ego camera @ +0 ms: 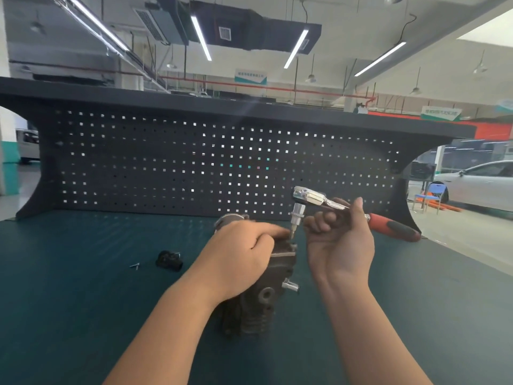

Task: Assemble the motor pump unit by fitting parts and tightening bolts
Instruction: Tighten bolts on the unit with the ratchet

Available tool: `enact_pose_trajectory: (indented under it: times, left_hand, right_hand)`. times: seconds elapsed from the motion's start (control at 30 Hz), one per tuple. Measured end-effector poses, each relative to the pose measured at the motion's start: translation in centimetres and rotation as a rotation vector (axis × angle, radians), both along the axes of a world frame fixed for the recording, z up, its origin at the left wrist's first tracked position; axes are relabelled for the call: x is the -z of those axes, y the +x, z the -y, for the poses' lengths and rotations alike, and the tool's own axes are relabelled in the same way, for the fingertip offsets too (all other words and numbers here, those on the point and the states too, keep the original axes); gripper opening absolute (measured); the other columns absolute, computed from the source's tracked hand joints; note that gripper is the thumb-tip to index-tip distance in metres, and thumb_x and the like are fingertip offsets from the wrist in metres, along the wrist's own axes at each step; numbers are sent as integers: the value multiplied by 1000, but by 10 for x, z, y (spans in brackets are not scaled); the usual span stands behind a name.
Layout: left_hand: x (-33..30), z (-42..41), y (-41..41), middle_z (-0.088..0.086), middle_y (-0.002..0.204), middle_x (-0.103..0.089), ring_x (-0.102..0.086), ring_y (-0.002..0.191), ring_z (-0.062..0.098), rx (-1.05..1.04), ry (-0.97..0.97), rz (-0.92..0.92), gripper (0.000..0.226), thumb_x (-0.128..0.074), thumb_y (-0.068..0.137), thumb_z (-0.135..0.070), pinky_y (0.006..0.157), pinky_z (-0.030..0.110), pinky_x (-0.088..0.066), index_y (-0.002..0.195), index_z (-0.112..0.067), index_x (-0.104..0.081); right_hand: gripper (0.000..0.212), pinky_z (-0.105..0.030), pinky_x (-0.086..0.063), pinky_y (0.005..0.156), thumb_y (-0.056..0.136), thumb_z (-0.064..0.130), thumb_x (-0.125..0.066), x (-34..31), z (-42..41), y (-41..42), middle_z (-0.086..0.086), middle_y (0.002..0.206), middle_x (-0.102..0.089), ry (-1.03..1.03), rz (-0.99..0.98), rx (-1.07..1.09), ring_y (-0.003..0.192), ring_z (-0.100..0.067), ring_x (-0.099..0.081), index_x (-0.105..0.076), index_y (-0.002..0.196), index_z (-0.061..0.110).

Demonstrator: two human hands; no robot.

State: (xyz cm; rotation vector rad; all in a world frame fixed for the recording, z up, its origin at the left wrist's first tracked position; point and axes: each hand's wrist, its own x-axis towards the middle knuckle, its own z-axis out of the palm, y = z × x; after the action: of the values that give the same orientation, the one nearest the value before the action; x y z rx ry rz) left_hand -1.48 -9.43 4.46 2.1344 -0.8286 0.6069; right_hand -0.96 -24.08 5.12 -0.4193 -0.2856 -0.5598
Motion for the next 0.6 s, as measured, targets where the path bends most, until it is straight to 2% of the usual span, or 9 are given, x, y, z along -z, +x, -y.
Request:
enact_pose_trajectory:
  times: [0.1, 0.17, 0.2, 0.3, 0.37, 0.4, 0.5, 0.53, 0.6]
  left_hand:
    - [-6, 9, 0, -15, 91, -73, -62, 93, -1, 33, -22, -136, 47, -31, 78, -31, 92, 30, -50, 93, -37, -75]
    - [-7, 15, 2, 1, 87, -73, -63, 92, 13, 18, 9, -125, 46, -31, 76, -35, 87, 39, -50, 82, -25, -75]
    - [-8, 17, 3, 11, 89, -71, -62, 92, 22, 2, 42, -102, 48, -31, 76, -37, 86, 44, -50, 83, -12, -72]
    - [-8, 22, 2, 18, 86, -65, -59, 88, 29, -45, 82, -58, 50, -33, 80, -41, 82, 47, -48, 81, -1, -62]
    - [-10, 18, -1, 14, 85, -66, -59, 92, 27, -62, 102, -73, 42, -34, 81, -43, 84, 43, -48, 75, -10, -59]
    - [-11, 14, -3, 5, 85, -68, -60, 97, 22, -63, 115, -104, 35, -33, 80, -44, 90, 40, -47, 71, -24, -60]
    - [-20, 2, -7, -44, 98, -57, -48, 114, -7, 5, 169, -206, 38, -29, 76, -46, 104, 31, -38, 81, -58, -65]
    - [-21, 0, -7, -47, 101, -53, -44, 113, -11, 25, 196, -218, 41, -27, 76, -44, 105, 31, -36, 85, -56, -65]
    - [-24, -1, -12, -38, 101, -53, -41, 107, -12, 54, 195, -224, 44, -25, 77, -40, 102, 31, -34, 80, -43, -68]
  right_hand:
    - [41, -23, -35, 48, 101, 29, -46, -1, 3, -3, 1, 50, -36, -9, -2, 73, 44, -14, -30, -52, 63, 16]
    - [51, -23, -33, 49, 101, 30, -46, -1, 6, -4, 1, 48, -34, -23, -6, 135, 43, -14, -29, -56, 53, 20]
    - [55, -23, -32, 49, 102, 30, -46, -2, 6, -4, 2, 47, -34, -32, -4, 166, 43, -14, -28, -57, 49, 22]
    - [50, -22, -32, 48, 102, 29, -44, -1, 4, -4, 3, 46, -36, -54, 15, 232, 43, -12, -32, -59, 55, 19]
    - [41, -21, -35, 48, 102, 30, -44, 0, 2, -4, 2, 48, -37, -63, 21, 243, 44, -12, -34, -57, 67, 12]
    - [40, -21, -36, 49, 102, 31, -45, 0, 1, -4, 1, 49, -37, -58, 22, 237, 45, -12, -35, -56, 70, 11]
    - [39, -22, -35, 50, 102, 34, -44, 0, 1, -4, 1, 50, -37, -16, 26, 177, 46, -14, -34, -55, 74, 9]
    - [39, -22, -35, 50, 102, 35, -44, 0, 1, -4, 1, 50, -37, 5, 30, 147, 47, -14, -34, -55, 75, 9]
    - [38, -23, -34, 50, 102, 35, -43, 0, 0, -3, 1, 52, -37, 47, 43, 92, 47, -14, -34, -55, 74, 10]
